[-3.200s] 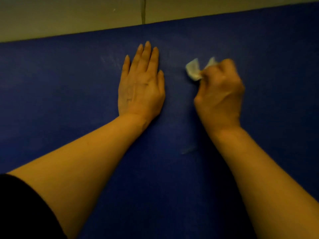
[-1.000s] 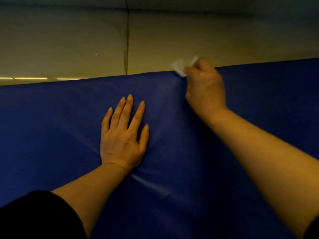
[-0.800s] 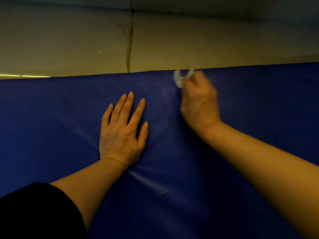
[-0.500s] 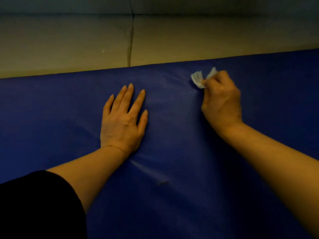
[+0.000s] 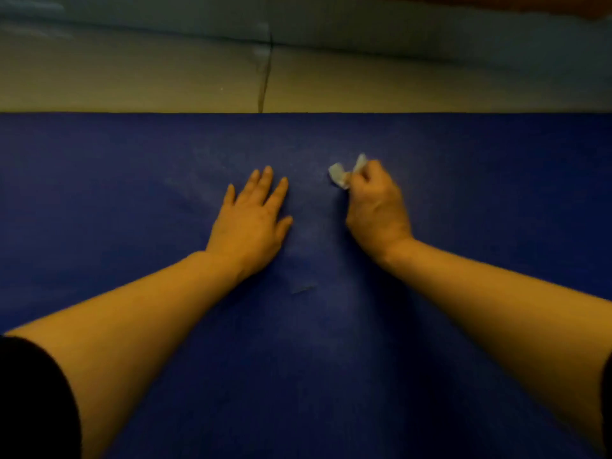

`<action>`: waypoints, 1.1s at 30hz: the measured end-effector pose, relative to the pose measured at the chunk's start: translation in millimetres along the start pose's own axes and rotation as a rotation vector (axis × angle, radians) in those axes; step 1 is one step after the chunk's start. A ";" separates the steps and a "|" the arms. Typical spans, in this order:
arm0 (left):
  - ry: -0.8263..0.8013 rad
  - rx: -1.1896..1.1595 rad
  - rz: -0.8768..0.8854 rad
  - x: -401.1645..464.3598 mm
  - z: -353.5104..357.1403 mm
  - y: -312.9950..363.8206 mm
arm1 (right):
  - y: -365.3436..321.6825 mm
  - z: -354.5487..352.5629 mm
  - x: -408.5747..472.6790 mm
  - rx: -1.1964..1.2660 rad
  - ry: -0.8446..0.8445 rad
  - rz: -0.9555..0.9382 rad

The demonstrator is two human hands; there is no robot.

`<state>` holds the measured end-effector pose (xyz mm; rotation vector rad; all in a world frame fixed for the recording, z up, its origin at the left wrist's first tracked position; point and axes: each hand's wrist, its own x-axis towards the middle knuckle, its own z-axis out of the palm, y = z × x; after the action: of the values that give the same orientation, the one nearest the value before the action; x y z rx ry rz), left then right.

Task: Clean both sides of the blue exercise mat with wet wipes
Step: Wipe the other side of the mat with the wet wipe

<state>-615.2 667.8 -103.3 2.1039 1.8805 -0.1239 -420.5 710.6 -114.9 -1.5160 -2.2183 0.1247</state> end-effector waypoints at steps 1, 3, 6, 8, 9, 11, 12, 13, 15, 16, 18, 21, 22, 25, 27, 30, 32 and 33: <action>-0.029 0.006 0.001 -12.3 2.1 5.4 | -18.0 7.3 -11.8 0.040 -0.030 -0.095; -0.078 0.004 -0.003 -35.3 5.5 13.4 | -41.5 13.5 -25.9 0.080 -0.137 -0.238; -0.176 0.002 -0.033 -62.6 8.5 21.6 | -34.7 -11.1 -18.5 0.022 -0.212 -0.292; -0.248 -0.010 -0.056 -76.9 10.0 26.7 | -16.3 -32.7 -7.1 -0.129 -0.249 -0.098; -0.269 -0.021 -0.066 -81.6 10.5 29.4 | -8.1 -40.2 -5.3 -0.219 -0.284 0.022; -0.277 -0.035 -0.082 -84.0 9.3 33.7 | -13.7 -49.2 -6.9 -0.266 -0.386 0.090; -0.280 -0.039 -0.093 -83.3 8.0 35.5 | -23.8 -48.8 -9.7 -0.228 -0.418 0.045; -0.285 -0.044 -0.103 -82.3 7.0 37.4 | -34.3 -45.1 -14.5 -0.174 -0.454 -0.019; -0.285 -0.044 -0.115 -80.8 7.9 40.3 | -42.6 -37.8 -23.2 -0.101 -0.509 -0.111; -0.286 -0.041 -0.118 -80.8 8.6 40.9 | -39.0 -37.0 -24.6 -0.081 -0.508 -0.117; -0.288 -0.046 -0.123 -80.9 10.2 41.0 | -18.5 -41.7 -18.7 -0.035 -0.457 -0.004; -0.290 -0.065 -0.123 -80.9 11.5 41.1 | 7.9 -47.9 -12.4 -0.071 -0.341 0.265; -0.287 -0.072 -0.123 -80.7 12.1 41.4 | 5.3 -46.7 -14.3 -0.084 -0.314 0.294; -0.277 -0.071 -0.124 -80.9 14.6 41.7 | -27.1 -36.6 -28.1 0.014 -0.300 0.192; -0.268 -0.071 -0.123 -81.4 15.8 41.6 | -42.6 -28.8 -38.0 0.094 -0.362 0.053; -0.260 -0.074 -0.118 -82.7 17.6 40.6 | -29.1 -30.9 -34.6 0.088 -0.373 0.021; -0.260 -0.081 -0.114 -82.7 18.1 40.2 | -7.1 -36.6 -27.3 0.050 -0.271 0.151; -0.261 -0.084 -0.114 -82.8 18.2 40.2 | 1.3 -39.6 -25.4 0.023 -0.231 0.226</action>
<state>-584.1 580.2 -91.0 1.8266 1.8140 -0.3233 -395.6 681.4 -87.7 -1.8151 -2.1985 0.4132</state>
